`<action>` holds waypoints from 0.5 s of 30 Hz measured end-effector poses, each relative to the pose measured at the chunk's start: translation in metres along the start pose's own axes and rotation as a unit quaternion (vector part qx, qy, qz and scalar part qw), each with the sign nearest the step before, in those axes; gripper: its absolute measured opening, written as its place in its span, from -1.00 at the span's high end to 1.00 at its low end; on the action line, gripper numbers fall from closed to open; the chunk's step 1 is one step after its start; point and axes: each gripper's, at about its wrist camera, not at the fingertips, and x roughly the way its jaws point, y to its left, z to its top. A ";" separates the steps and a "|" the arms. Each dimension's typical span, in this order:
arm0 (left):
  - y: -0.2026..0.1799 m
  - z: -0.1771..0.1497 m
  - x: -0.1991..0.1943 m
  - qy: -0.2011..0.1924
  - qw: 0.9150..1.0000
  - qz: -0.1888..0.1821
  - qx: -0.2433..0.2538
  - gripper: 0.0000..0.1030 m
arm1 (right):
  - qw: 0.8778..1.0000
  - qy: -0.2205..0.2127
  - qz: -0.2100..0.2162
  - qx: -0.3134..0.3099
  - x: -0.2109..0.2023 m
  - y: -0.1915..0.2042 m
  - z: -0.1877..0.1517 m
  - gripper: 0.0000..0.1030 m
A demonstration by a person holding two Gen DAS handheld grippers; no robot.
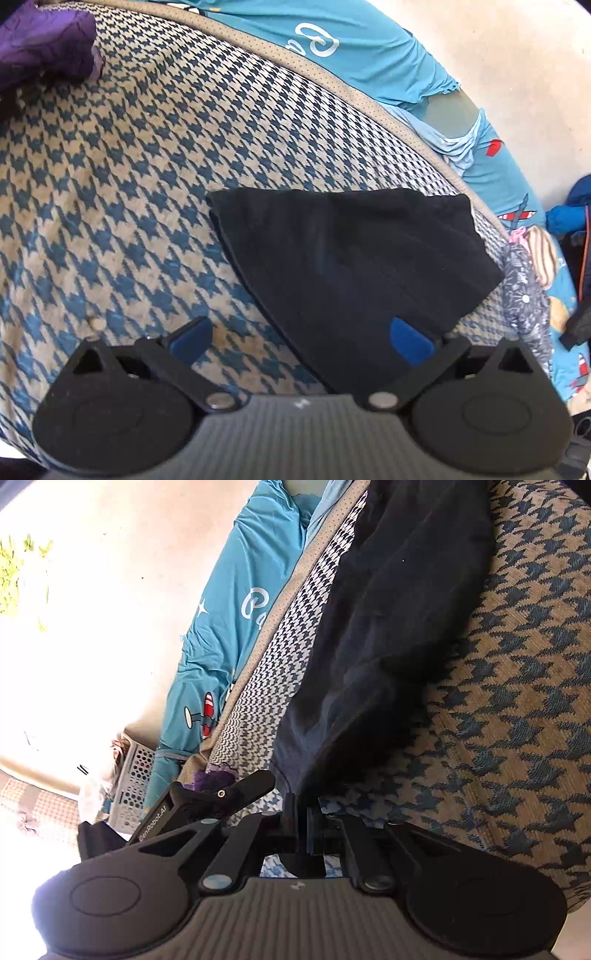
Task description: Fold clothes
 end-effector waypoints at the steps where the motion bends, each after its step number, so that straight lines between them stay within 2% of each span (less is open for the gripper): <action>1: 0.001 0.000 0.000 0.001 1.000 -0.006 -0.005 -1.00 | 1.000 0.000 0.004 0.003 0.000 0.001 0.001 0.87; 8: 0.006 -0.002 0.007 0.015 0.997 -0.064 -0.050 -1.00 | 0.999 -0.005 0.025 0.025 -0.003 0.005 0.006 0.87; 10: 0.006 -0.002 0.012 0.016 0.996 -0.069 -0.059 -1.00 | 0.999 -0.005 0.027 0.028 -0.003 0.004 0.007 0.87; 15: 0.009 0.001 0.022 0.002 0.991 -0.096 -0.092 -1.00 | 0.999 -0.005 0.033 0.031 -0.005 0.005 0.009 0.87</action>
